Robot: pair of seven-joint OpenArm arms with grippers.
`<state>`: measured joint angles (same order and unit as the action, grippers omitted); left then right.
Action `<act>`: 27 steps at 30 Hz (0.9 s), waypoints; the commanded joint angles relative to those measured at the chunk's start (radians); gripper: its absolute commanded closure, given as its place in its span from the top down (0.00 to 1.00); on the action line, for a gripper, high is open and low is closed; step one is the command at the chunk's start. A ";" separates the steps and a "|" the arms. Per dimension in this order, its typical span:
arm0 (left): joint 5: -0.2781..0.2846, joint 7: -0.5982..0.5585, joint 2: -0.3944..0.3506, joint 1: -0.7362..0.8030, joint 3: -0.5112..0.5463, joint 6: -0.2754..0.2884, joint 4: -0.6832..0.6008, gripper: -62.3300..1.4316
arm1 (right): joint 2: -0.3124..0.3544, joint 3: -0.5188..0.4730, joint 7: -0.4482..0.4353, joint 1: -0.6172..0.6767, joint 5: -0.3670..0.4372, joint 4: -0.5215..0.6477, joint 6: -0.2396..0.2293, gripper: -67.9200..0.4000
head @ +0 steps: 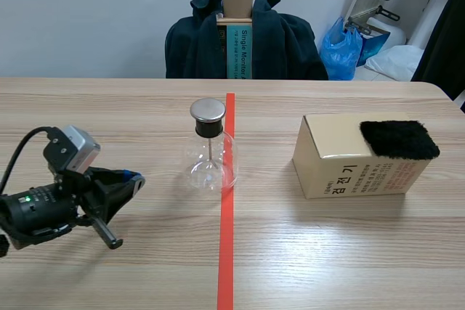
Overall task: Do the electroscope experiment.
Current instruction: 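Bring the plate to the electroscope and point at the metal foil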
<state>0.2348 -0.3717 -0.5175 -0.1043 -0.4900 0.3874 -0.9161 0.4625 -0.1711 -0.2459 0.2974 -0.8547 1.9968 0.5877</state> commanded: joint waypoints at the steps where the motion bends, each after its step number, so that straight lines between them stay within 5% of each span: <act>1: 0.000 -0.031 0.019 -0.013 -0.015 0.005 -0.022 0.07 | 0.012 -0.008 -0.004 -0.015 0.015 0.018 0.010 0.02; 4: 0.000 -0.039 0.058 -0.041 -0.042 0.004 0.014 0.07 | 0.020 0.019 -0.011 -0.026 0.023 0.018 -0.002 0.02; 8: -0.001 -0.036 0.101 -0.063 -0.054 -0.018 0.040 0.07 | 0.019 0.090 -0.011 -0.057 0.023 0.013 -0.087 0.02; 15: -0.013 -0.037 0.124 -0.068 -0.054 -0.064 0.046 0.07 | 0.002 0.366 -0.004 -0.163 0.032 -0.103 -0.221 0.02; 20: -0.023 -0.036 0.124 -0.068 -0.054 -0.089 0.046 0.07 | -0.038 0.552 0.000 -0.215 -0.023 -0.249 -0.223 0.02; 27: -0.023 -0.036 0.124 -0.068 -0.054 -0.090 0.046 0.07 | -0.075 0.687 -0.008 -0.217 -0.120 -0.416 -0.223 0.02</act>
<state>0.2058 -0.3943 -0.3908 -0.1635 -0.5514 0.2955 -0.8524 0.3870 0.5282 -0.2527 0.0898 -0.9771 1.5620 0.3515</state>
